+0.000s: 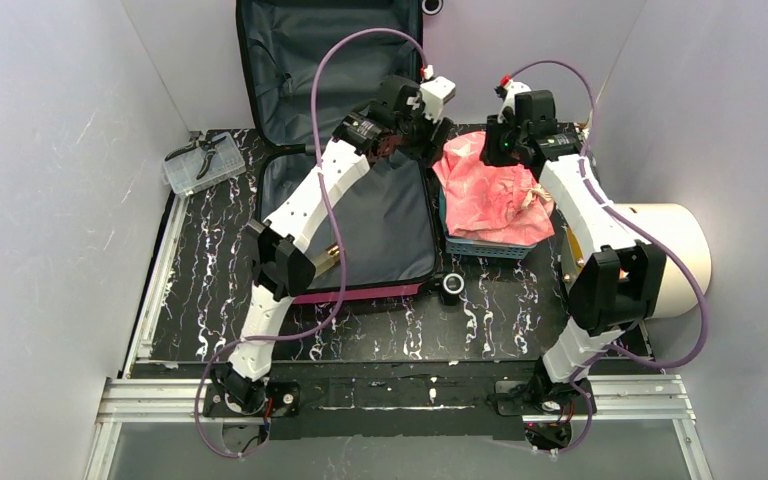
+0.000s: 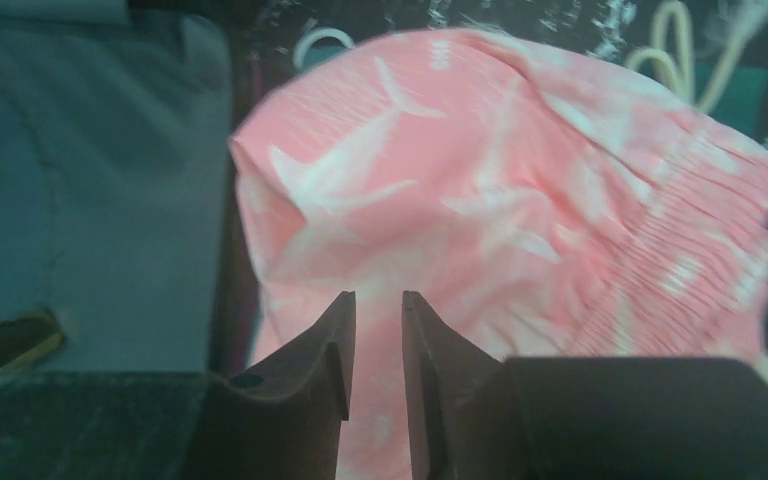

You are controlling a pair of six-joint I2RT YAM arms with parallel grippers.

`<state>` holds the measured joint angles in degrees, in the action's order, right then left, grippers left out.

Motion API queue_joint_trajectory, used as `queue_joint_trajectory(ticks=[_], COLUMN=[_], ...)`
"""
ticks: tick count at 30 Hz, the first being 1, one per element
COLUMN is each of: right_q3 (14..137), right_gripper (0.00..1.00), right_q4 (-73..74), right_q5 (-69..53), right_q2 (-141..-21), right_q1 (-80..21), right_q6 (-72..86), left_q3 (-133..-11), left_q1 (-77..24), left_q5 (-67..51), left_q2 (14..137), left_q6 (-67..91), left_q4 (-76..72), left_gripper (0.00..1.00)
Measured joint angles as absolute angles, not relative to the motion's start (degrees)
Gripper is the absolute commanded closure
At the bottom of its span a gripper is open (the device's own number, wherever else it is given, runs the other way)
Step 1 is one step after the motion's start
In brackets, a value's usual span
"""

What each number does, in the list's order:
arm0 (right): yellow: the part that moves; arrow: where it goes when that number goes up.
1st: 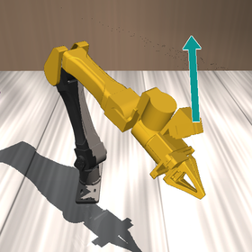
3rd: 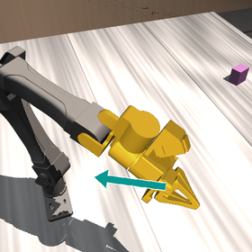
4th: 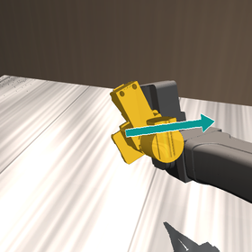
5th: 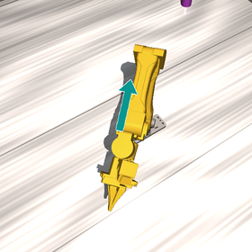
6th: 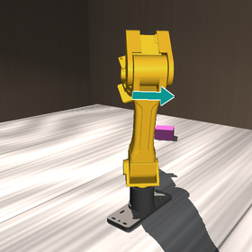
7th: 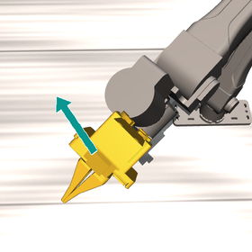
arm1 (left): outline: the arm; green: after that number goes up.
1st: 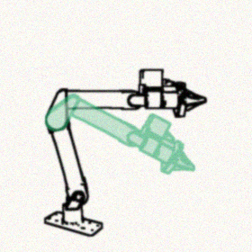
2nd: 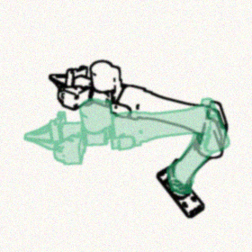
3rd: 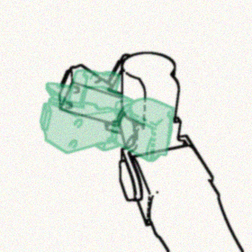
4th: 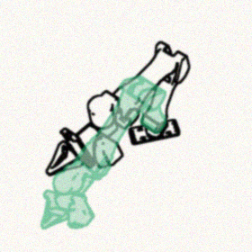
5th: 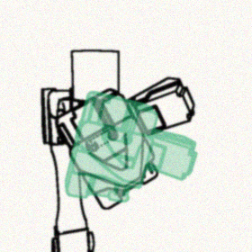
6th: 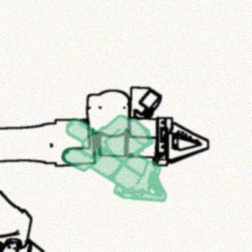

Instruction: Open, take out, and arrange the luggage

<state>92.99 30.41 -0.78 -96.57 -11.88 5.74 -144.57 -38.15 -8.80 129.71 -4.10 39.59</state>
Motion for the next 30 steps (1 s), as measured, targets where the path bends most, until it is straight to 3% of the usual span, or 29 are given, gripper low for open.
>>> queue_joint_trajectory(ticks=[9, 16, 20, 26, 30], right_q3=[97.41, 96.97, 98.56, 105.16, 108.97], right_gripper=[0.82, 0.76, 0.63, 0.29, 0.20], right_q4=[20.97, 19.92, 21.58, 30.30, 38.74], right_q5=[-7.18, -6.15, -5.26, -3.99, -0.16], right_q2=[-109.45, -116.64, -116.18, -113.60, -107.74], right_q1=[-15.75, -16.86, -16.86, -16.84, -16.88], right_q6=[7.40, 8.38, 8.08, 6.48, 4.14], left_q3=[-132.22, -124.92, -124.31, -123.66, -120.51], left_q1=[-31.03, -26.94, -26.94, -27.24, -27.29], left_q5=[-8.40, -9.65, -11.16, -13.13, -14.24], left_q2=[127.66, 123.07, 121.10, 118.83, 115.68], left_q6=[-3.14, -2.11, -1.93, -2.59, -3.64], left_q4=[41.10, 41.78, 41.80, 42.15, 42.74], left_gripper=[0.39, 0.38, 0.35, 0.30, 0.22])
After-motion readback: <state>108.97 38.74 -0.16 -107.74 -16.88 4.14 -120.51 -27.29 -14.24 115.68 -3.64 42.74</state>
